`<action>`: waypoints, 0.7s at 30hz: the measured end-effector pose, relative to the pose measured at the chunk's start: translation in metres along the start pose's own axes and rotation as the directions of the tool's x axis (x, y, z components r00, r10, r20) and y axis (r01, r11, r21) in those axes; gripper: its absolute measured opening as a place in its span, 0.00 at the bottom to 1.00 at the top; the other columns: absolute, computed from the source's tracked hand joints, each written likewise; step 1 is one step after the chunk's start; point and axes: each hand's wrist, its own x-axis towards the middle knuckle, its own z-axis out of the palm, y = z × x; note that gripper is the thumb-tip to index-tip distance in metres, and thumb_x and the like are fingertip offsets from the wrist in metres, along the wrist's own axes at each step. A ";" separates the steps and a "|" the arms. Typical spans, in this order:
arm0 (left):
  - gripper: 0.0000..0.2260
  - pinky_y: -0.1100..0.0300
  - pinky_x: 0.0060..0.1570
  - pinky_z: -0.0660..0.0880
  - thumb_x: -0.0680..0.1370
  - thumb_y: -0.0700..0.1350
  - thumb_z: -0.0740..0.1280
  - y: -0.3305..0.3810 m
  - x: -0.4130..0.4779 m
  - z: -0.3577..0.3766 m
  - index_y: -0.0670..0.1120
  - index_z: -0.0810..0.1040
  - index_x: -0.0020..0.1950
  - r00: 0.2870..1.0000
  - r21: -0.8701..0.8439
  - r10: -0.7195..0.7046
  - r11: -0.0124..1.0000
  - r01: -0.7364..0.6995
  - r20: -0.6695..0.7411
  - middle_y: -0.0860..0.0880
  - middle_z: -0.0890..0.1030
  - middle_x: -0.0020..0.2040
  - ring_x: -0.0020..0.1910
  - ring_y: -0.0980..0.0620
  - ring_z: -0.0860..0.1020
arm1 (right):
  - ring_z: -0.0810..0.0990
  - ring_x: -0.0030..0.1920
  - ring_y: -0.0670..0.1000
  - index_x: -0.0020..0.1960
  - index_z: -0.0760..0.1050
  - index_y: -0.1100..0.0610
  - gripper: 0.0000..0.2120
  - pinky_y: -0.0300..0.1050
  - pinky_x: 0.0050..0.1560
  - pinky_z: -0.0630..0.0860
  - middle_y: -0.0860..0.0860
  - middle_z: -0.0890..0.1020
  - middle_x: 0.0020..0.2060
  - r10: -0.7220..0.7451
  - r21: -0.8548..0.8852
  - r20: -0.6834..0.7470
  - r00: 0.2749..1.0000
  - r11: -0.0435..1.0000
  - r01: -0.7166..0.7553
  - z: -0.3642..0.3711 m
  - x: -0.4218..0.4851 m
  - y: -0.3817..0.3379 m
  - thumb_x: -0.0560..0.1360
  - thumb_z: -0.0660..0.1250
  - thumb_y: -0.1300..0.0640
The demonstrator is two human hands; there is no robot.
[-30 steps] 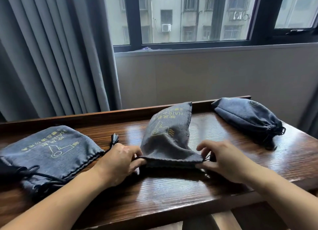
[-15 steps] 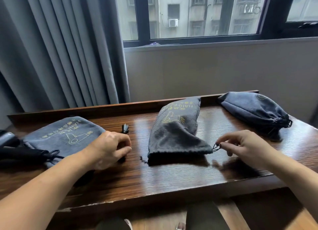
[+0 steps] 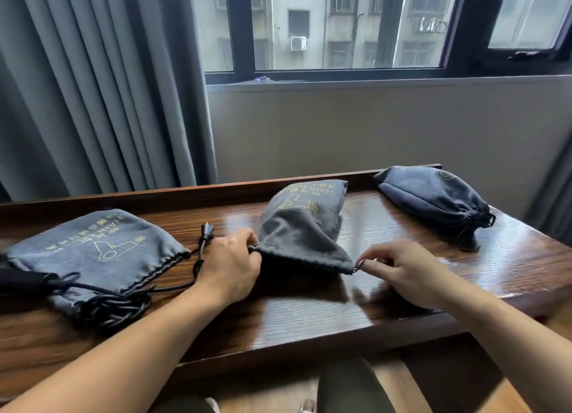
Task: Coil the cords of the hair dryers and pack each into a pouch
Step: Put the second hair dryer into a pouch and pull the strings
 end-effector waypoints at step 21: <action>0.02 0.75 0.46 0.68 0.76 0.45 0.76 -0.066 0.009 -0.084 0.49 0.88 0.47 0.913 0.213 0.320 0.902 -0.375 0.252 0.55 0.87 0.44 0.46 0.56 0.83 | 0.75 0.29 0.40 0.42 0.87 0.46 0.05 0.33 0.34 0.69 0.41 0.81 0.28 0.096 0.158 -0.024 0.995 0.983 -0.091 -0.029 0.003 0.007 0.69 0.76 0.45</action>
